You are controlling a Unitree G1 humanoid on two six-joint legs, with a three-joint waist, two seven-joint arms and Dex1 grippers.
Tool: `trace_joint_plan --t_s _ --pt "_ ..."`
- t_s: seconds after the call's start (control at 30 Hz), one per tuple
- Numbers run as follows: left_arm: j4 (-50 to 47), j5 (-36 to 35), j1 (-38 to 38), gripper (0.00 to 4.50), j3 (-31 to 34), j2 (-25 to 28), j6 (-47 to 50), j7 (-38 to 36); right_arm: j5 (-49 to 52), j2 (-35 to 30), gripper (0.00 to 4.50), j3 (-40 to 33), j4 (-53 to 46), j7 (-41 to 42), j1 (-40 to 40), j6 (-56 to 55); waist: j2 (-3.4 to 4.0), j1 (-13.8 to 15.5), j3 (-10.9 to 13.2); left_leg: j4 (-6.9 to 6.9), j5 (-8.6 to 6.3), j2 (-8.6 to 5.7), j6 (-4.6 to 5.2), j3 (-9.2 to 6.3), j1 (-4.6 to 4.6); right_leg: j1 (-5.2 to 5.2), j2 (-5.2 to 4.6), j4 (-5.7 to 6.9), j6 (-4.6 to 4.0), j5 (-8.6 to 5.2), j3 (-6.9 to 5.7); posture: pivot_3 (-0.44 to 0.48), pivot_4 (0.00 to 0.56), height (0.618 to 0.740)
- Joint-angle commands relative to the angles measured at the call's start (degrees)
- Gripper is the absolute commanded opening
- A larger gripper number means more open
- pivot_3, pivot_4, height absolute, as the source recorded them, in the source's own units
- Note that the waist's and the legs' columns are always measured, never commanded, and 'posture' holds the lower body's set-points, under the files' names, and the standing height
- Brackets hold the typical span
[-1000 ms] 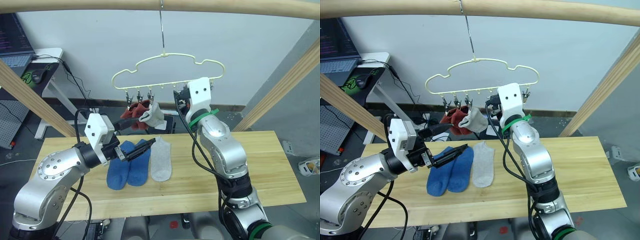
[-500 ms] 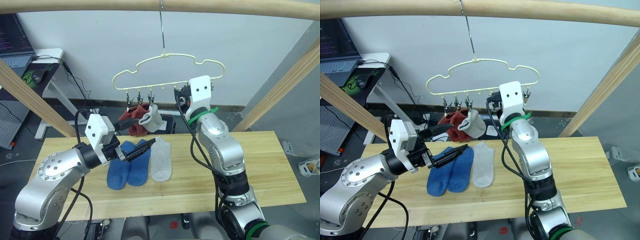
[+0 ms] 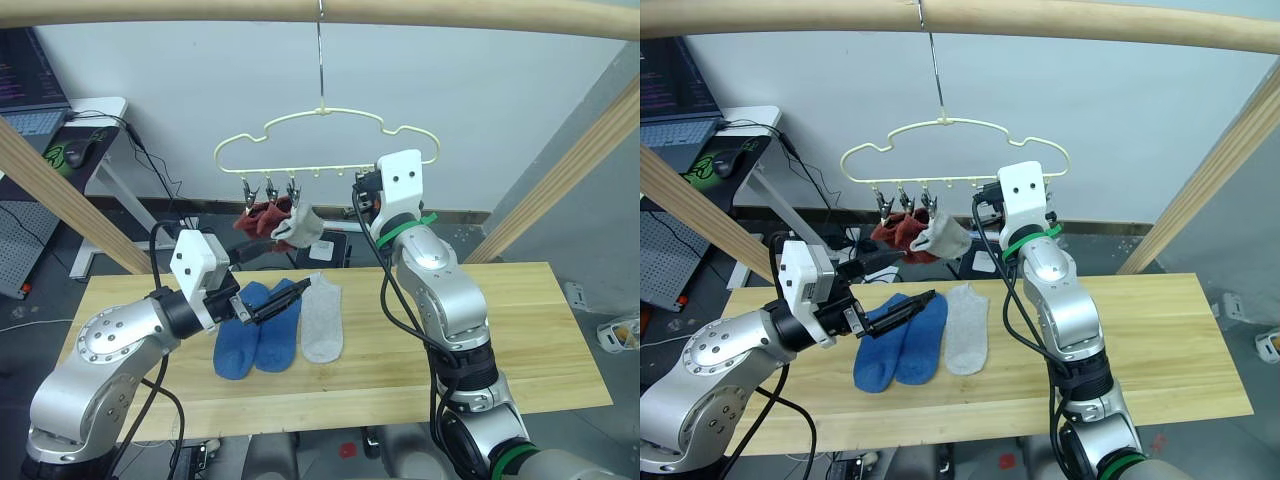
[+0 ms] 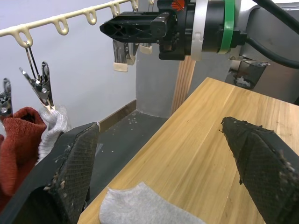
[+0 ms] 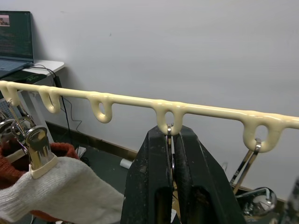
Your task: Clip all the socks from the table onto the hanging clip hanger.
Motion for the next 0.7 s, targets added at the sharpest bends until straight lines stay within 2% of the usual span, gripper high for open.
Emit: trace_joint_plan --t_s 0.03,0.13,0.3,0.47,0.57,0.7 --pt "-1.4 -1.6 1.1 4.49 2.1 -0.2 2.7 2.9 0.5 0.5 0.02 -0.4 -1.6 0.0 -1.3 -1.3 0.00 0.0 0.0 0.01 0.00 0.00 0.00 0.00 0.01 0.00 0.00 0.02 0.00 0.00 0.00 -0.073 0.201 0.735" --pt "-0.8 -1.8 2.9 4.49 4.2 -0.9 3.5 5.1 0.6 0.4 0.02 -0.4 -1.9 0.2 -1.4 -1.1 0.00 0.0 0.0 0.02 0.00 0.00 0.00 -0.02 0.02 -0.01 0.00 0.09 0.00 0.00 -0.01 -0.070 0.207 0.735" --pt "3.5 6.3 7.0 4.50 6.4 -3.7 1.2 12.8 0.8 0.4 0.00 -0.4 -2.4 0.6 -1.6 -0.7 0.00 0.0 0.0 0.02 0.01 0.01 0.01 -0.01 0.08 -0.01 0.00 0.17 0.00 0.00 0.01 -0.069 0.215 0.735" --pt "7.0 11.5 9.7 4.50 4.8 -7.0 1.1 17.5 0.8 0.4 0.00 -0.2 -3.2 1.1 -1.8 0.2 0.00 0.0 0.0 0.04 0.02 0.01 0.02 0.00 0.07 -0.01 0.00 0.16 0.00 0.00 0.01 -0.075 0.230 0.735" --pt "9.2 14.3 10.4 4.50 3.1 -8.2 -0.2 17.9 0.7 0.3 0.00 0.1 -3.9 1.4 -2.0 1.2 0.00 0.0 0.0 0.03 0.01 0.02 0.03 -0.01 0.07 -0.01 0.00 0.15 -0.01 0.00 0.00 -0.082 0.243 0.735" --pt "14.4 16.3 8.8 4.50 4.4 -12.4 0.7 23.4 0.8 0.1 0.00 0.2 -5.0 1.7 -1.8 2.6 0.01 0.0 0.0 0.03 0.01 0.02 0.03 0.00 0.07 -0.01 -0.01 0.15 -0.01 0.00 0.01 -0.087 0.266 0.735"
